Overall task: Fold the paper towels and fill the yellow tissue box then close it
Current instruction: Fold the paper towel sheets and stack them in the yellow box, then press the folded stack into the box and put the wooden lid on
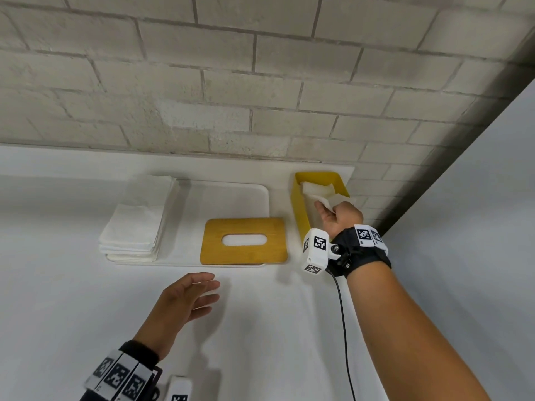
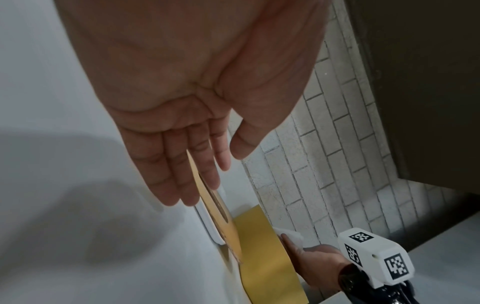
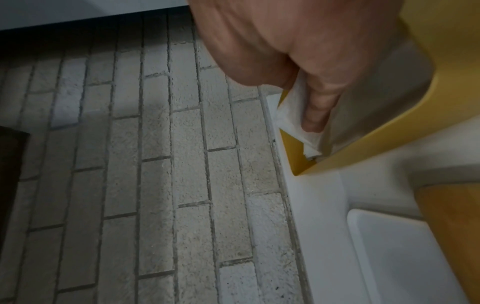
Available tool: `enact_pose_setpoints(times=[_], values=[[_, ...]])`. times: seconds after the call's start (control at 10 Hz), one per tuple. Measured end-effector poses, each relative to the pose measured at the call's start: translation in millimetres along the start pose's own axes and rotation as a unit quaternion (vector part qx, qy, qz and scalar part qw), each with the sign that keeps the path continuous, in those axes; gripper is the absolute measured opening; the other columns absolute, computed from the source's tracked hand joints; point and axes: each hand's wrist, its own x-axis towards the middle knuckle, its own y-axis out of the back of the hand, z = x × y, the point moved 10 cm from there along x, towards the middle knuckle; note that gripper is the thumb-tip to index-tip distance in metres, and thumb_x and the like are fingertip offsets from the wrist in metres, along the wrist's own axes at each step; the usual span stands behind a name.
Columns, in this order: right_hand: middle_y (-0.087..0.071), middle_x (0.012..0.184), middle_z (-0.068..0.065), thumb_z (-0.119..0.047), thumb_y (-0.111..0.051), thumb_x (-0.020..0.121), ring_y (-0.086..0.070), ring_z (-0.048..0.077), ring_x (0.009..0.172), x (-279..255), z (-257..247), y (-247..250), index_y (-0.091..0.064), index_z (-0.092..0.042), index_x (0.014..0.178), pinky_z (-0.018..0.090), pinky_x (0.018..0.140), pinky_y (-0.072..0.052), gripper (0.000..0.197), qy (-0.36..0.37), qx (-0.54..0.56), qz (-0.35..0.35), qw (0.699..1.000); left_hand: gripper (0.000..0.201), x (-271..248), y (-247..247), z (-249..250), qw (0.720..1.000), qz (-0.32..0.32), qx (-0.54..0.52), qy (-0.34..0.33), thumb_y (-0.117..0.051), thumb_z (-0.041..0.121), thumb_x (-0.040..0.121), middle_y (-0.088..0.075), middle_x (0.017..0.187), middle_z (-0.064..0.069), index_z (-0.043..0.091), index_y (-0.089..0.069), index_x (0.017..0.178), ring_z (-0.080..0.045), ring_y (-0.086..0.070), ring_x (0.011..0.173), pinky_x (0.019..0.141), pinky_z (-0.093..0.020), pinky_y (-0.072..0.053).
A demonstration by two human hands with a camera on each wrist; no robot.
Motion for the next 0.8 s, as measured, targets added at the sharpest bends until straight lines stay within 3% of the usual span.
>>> enact_pose_setpoints(times=[0.1, 0.2, 0.3, 0.4, 0.5, 0.6, 0.7, 0.8], values=[[-0.055, 0.113, 0.008, -0.010, -0.043, 0.106, -0.057, 0.035, 0.123, -8, 8, -5, -0.049, -0.008, 0.095, 0.041, 0.089, -0.058, 0.012, -0.070, 0.247, -0.050, 0.965, 0.020, -3, 0, -6, 1.000, 0.004, 0.020, 0.006, -0.056, 0.020, 0.104, -0.077, 0.115, -0.001, 0.017, -0.069, 0.119, -0.023, -0.075, 0.104, 0.099, -0.047, -0.055], [-0.052, 0.135, 0.014, -0.009, -0.055, 0.098, -0.061, 0.036, 0.118, -8, 6, 23, -0.046, -0.005, 0.138, 0.041, 0.080, -0.062, 0.041, -0.018, 0.172, -0.022, 0.985, 0.023, -6, 4, -13, 0.999, 0.011, 0.043, 0.013, -0.050, 0.017, 0.106, -0.078, 0.112, 0.000, 0.018, -0.070, 0.118, -0.023, -0.075, 0.102, 0.098, -0.048, -0.056], [-0.054, 0.139, 0.006, -0.013, -0.057, 0.093, -0.060, 0.030, 0.116, -14, -1, 60, -0.046, -0.014, 0.148, 0.038, 0.091, -0.056, 0.055, 0.070, 0.052, 0.047, 0.995, 0.024, -12, 8, -20, 0.998, 0.018, 0.059, 0.015, -0.049, 0.016, 0.107, -0.079, 0.110, 0.000, 0.019, -0.070, 0.116, -0.023, -0.076, 0.101, 0.096, -0.047, -0.057], [-0.053, 0.143, 0.002, -0.022, -0.056, 0.084, -0.053, 0.031, 0.126, -25, -10, 78, -0.054, -0.029, 0.141, 0.044, 0.103, -0.049, 0.058, 0.142, -0.080, 0.114, 0.980, 0.024, -20, 11, -23, 0.997, 0.021, 0.068, 0.013, -0.049, 0.016, 0.106, -0.078, 0.110, -0.001, 0.020, -0.071, 0.116, -0.024, -0.075, 0.101, 0.095, -0.047, -0.057], [-0.053, 0.140, 0.008, -0.014, -0.051, 0.092, -0.054, 0.035, 0.121, -22, -1, 69, -0.040, -0.025, 0.151, 0.041, 0.098, -0.050, 0.062, 0.115, -0.175, 0.096, 0.973, 0.024, -29, 7, -20, 0.997, 0.016, 0.080, 0.002, -0.049, 0.016, 0.106, -0.079, 0.109, 0.001, 0.020, -0.070, 0.115, -0.022, -0.076, 0.099, 0.093, -0.044, -0.057], [-0.062, 0.128, 0.014, -0.003, -0.042, 0.094, -0.061, 0.040, 0.111, -4, 17, 75, -0.050, -0.015, 0.143, 0.042, 0.092, -0.052, 0.051, 0.068, -0.166, 0.096, 0.979, 0.024, -37, 2, -17, 0.996, 0.013, 0.089, -0.012, -0.049, 0.017, 0.106, -0.078, 0.109, 0.001, 0.022, -0.070, 0.115, -0.020, -0.076, 0.099, 0.089, -0.040, -0.057], [-0.062, 0.129, 0.019, -0.009, -0.043, 0.092, -0.062, 0.043, 0.112, 13, 38, 85, -0.056, -0.012, 0.133, 0.055, 0.094, -0.056, 0.044, 0.065, -0.145, 0.091, 0.983, 0.024, -45, -2, -14, 0.996, 0.010, 0.089, -0.026, -0.049, 0.018, 0.106, -0.078, 0.109, 0.002, 0.023, -0.070, 0.116, -0.019, -0.076, 0.098, 0.088, -0.039, -0.057], [-0.069, 0.113, 0.011, -0.007, -0.038, 0.086, -0.066, 0.039, 0.100, -6, 58, 105, -0.064, -0.027, 0.114, 0.055, 0.087, -0.059, 0.043, 0.079, -0.083, 0.139, 0.984, 0.022, -51, -11, -12, 0.995, 0.009, 0.092, -0.035, -0.050, 0.017, 0.106, -0.079, 0.107, 0.003, 0.023, -0.070, 0.114, -0.020, -0.076, 0.097, 0.087, -0.038, -0.058]])
